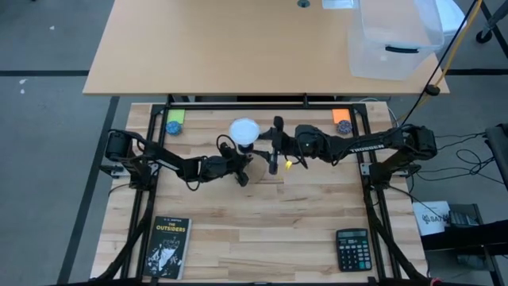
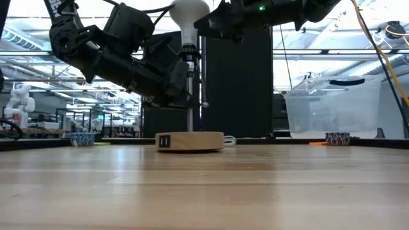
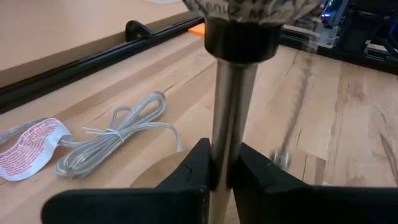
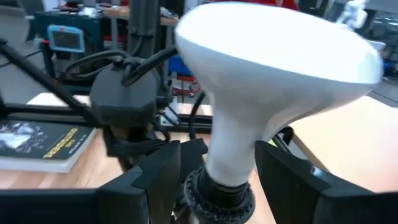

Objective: Screw lightbulb
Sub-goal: Insert the lightbulb on the lamp

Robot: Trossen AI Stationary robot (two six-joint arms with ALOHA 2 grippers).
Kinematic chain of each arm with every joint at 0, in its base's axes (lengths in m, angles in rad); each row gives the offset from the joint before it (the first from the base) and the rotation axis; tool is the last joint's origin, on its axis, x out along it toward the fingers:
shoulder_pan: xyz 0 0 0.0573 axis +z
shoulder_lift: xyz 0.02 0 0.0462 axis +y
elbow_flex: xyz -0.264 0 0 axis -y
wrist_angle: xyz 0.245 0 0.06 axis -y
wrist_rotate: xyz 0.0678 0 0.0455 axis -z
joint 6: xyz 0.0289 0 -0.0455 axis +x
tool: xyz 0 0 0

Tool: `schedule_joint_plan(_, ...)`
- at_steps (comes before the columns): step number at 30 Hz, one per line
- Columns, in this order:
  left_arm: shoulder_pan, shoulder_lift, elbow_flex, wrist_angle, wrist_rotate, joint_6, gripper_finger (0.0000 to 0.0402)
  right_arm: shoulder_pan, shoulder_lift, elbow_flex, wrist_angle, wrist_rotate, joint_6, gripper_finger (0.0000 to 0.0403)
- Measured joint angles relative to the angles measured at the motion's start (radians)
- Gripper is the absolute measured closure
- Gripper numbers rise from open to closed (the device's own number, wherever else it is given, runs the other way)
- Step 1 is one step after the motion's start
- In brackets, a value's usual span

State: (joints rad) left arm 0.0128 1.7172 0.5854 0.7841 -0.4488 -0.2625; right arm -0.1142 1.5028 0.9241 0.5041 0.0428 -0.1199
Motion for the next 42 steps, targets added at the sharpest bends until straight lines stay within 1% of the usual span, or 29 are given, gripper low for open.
schedule_joint_plan(3, 0.000, 0.000, 0.000, -0.001, 0.003, -0.008, 0.0363, -0.003, 0.014, 0.000, 0.010, 0.026, 0.020, 0.0203)
schedule_joint_plan(7, 0.003, 0.000, 0.000, -0.001, 0.004, -0.014, 0.0363, -0.002, 0.056, 0.000, 0.045, 0.035, 0.037, 0.0203)
schedule_joint_plan(14, 0.003, 0.000, 0.000, -0.003, 0.004, -0.017, 0.0363, -0.003, 0.121, 0.000, 0.203, 0.042, 0.056, 0.0206)
schedule_joint_plan(16, 0.002, 0.000, 0.000, -0.004, 0.004, -0.017, 0.0363, -0.003, 0.131, 0.000, 0.236, 0.046, 0.060, 0.0212)
schedule_joint_plan(22, 0.008, 0.000, 0.000, -0.004, 0.005, -0.025, 0.0363, 0.009, 0.152, 0.000, 0.273, 0.130, 0.096, 0.0246)
schedule_joint_plan(25, 0.009, 0.000, 0.000, -0.003, 0.001, -0.027, 0.0363, 0.025, 0.166, 0.000, 0.302, 0.164, 0.098, 0.0255)
schedule_joint_plan(31, 0.008, 0.000, 0.000, -0.006, -0.017, -0.036, 0.0363, 0.060, 0.176, 0.000, 0.322, 0.284, 0.090, 0.0253)
schedule_joint_plan(34, 0.008, 0.000, 0.000, -0.007, -0.023, -0.036, 0.0363, 0.076, 0.176, 0.000, 0.323, 0.321, 0.088, 0.0254)
schedule_joint_plan(38, 0.008, 0.000, 0.000, -0.008, -0.024, -0.035, 0.0363, 0.095, 0.177, 0.000, 0.329, 0.350, 0.072, 0.0249)
schedule_joint_plan(42, 0.008, 0.000, 0.000, -0.008, -0.024, -0.035, 0.0363, 0.104, 0.177, 0.000, 0.331, 0.354, 0.009, 0.0230)
